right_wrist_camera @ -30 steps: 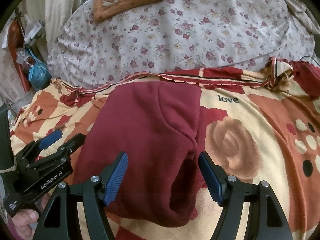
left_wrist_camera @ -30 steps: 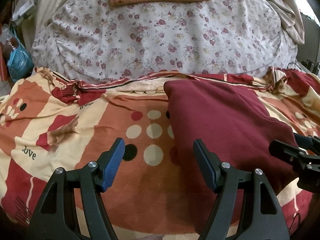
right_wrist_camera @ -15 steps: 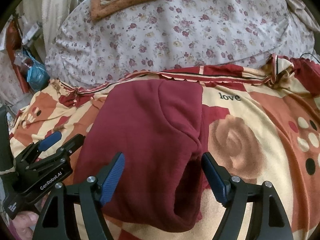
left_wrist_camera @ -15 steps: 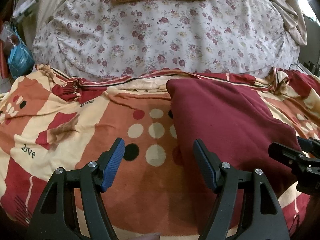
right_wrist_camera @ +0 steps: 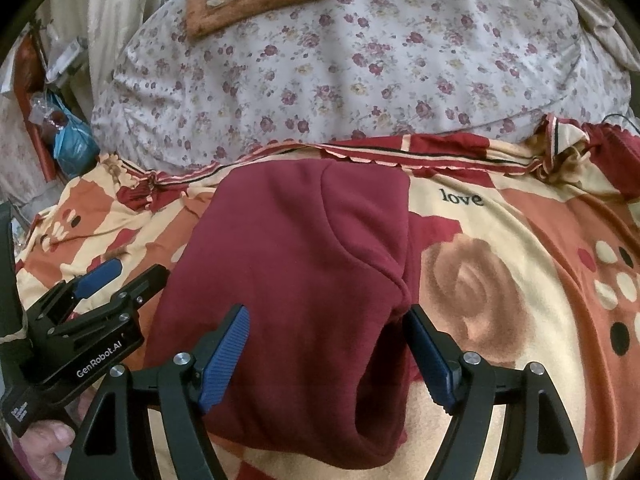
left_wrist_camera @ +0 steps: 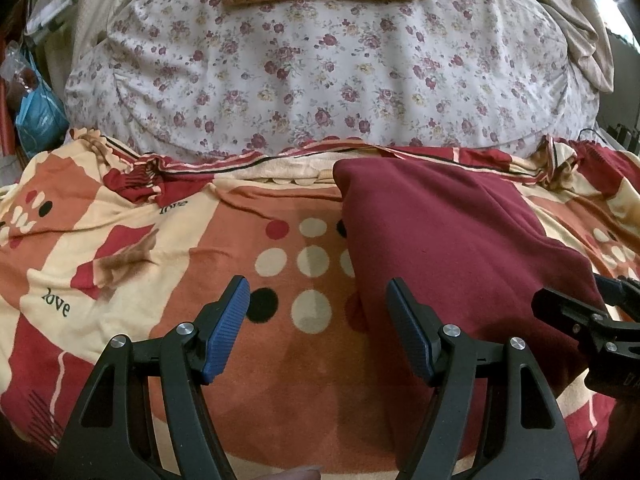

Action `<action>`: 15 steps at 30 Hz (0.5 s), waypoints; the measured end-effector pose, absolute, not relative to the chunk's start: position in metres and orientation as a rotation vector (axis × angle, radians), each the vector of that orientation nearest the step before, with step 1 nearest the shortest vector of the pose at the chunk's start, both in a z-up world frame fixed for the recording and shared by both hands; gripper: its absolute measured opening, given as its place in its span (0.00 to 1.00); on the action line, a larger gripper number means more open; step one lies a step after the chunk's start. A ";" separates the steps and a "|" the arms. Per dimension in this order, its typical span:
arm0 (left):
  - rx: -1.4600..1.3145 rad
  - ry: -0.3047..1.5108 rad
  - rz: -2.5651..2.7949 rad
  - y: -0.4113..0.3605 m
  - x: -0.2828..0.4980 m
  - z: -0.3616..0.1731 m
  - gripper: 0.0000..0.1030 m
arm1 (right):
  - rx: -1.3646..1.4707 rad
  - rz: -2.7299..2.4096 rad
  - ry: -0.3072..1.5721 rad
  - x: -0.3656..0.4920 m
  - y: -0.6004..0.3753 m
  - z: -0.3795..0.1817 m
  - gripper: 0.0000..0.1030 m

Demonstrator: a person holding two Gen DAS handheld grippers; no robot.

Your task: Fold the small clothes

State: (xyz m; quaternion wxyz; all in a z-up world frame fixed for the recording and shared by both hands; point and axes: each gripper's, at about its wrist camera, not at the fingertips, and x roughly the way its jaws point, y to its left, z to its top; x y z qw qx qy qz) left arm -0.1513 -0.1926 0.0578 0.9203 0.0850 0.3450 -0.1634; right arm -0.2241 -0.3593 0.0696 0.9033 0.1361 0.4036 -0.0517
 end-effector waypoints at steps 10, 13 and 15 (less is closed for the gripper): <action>0.165 0.712 -0.328 -0.192 -0.150 0.057 0.69 | 0.282 -0.106 0.835 -0.224 -0.359 0.070 0.75; 0.167 0.711 -0.328 -0.191 -0.149 0.057 0.69 | 0.280 -0.106 0.835 -0.224 -0.359 0.069 0.75; 0.166 0.712 -0.328 -0.192 -0.150 0.057 0.69 | 0.282 -0.105 0.834 -0.224 -0.359 0.069 0.75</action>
